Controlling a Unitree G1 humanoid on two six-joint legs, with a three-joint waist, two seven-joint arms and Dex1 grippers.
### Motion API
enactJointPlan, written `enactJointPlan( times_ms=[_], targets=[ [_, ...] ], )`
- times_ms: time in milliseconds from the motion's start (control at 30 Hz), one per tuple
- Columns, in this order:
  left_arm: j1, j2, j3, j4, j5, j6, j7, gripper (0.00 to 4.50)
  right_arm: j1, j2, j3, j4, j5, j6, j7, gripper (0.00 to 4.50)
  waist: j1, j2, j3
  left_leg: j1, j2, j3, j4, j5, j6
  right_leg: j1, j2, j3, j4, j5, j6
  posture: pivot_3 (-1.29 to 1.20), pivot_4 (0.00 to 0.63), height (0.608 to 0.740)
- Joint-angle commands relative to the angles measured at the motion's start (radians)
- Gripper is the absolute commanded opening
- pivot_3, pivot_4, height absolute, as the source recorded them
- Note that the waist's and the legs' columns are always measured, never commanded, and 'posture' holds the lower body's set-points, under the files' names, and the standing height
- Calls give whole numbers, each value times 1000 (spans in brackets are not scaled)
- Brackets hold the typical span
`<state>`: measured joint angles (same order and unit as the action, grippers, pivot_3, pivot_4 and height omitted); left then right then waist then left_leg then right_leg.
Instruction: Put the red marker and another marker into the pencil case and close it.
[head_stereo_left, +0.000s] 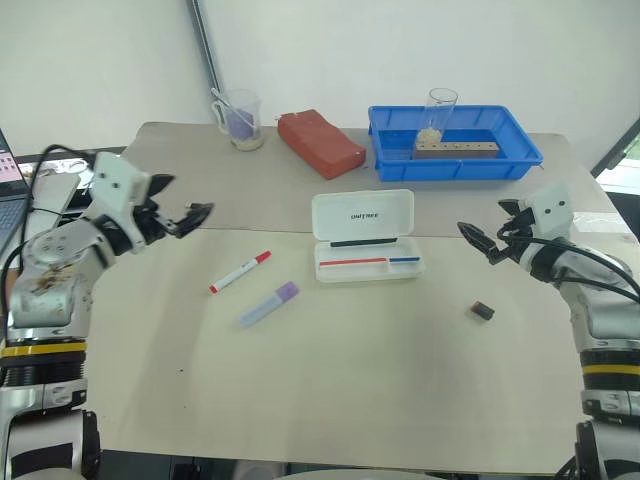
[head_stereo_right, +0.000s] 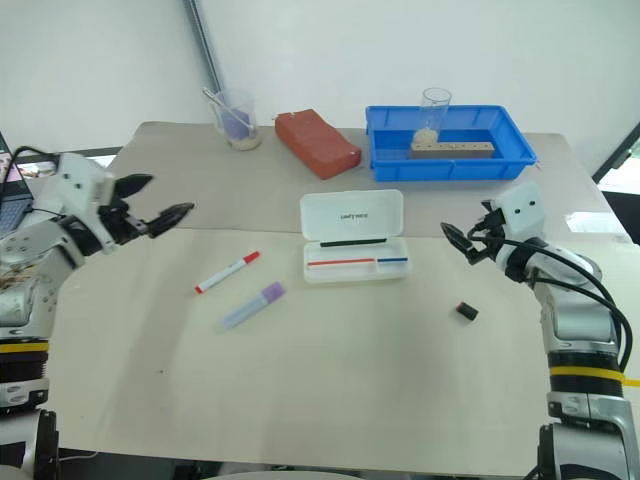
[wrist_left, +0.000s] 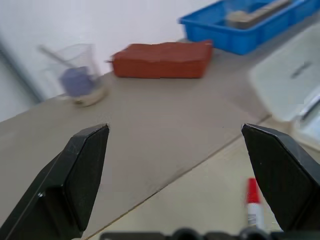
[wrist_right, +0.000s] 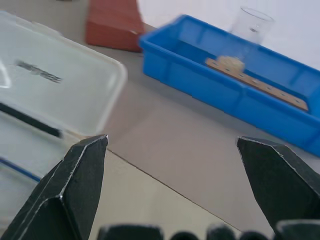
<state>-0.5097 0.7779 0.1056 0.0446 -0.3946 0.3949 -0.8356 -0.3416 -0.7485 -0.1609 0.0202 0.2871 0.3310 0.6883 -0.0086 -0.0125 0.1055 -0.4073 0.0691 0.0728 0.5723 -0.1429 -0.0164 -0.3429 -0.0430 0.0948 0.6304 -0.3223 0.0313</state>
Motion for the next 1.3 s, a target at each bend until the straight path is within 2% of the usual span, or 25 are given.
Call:
enactJointPlan(
  times_ms=[33,233,367,633,833,933,1200,1300],
  targets=[
    [-88,-27,-116,-59,18,16,-89,4485,48,-31,17,-200,63,108,57,4500,-2,0,0,0,0,0,0,0,0,0,0,0,0,0,0,0,150,740],
    [-213,-184,-343,49,152,-108,-193,4485,98,-3,56,-431,103,265,14,4500,-1,-1,0,-1,-1,-1,2,0,1,0,1,1,0,0,0,0,150,740],
    [-251,-270,-427,141,227,-201,-229,4485,98,13,71,-537,123,361,-31,4500,-3,0,0,-7,-1,-3,2,0,1,-5,2,1,0,0,0,0,150,740],
    [-281,-424,-511,373,347,-365,-237,4485,133,13,65,-646,150,467,-77,4500,3,-1,0,-9,-2,-6,4,0,2,-6,3,1,1,0,0,0,150,740],
    [-291,-478,-523,481,390,-414,-258,4485,225,-4,33,-699,161,476,-69,4500,9,-3,1,-11,-3,-8,5,1,4,-7,3,1,1,0,0,0,150,740],
    [-295,-503,-513,526,395,-407,-262,3699,244,6,24,-713,164,476,-82,4500,9,-4,2,-11,-3,-8,5,1,4,-7,3,1,1,0,0,0,150,740],
    [-299,-522,-502,575,414,-414,-270,19,239,11,38,-677,151,446,-92,4500,7,-5,3,-13,-3,-10,5,1,4,-8,4,0,1,0,0,0,150,740],
    [-294,-521,-501,568,419,-421,-275,19,233,8,46,-668,146,441,-89,4500,8,-4,3,-13,-4,-11,6,1,4,-8,4,0,1,0,0,0,150,740]
  ],
)
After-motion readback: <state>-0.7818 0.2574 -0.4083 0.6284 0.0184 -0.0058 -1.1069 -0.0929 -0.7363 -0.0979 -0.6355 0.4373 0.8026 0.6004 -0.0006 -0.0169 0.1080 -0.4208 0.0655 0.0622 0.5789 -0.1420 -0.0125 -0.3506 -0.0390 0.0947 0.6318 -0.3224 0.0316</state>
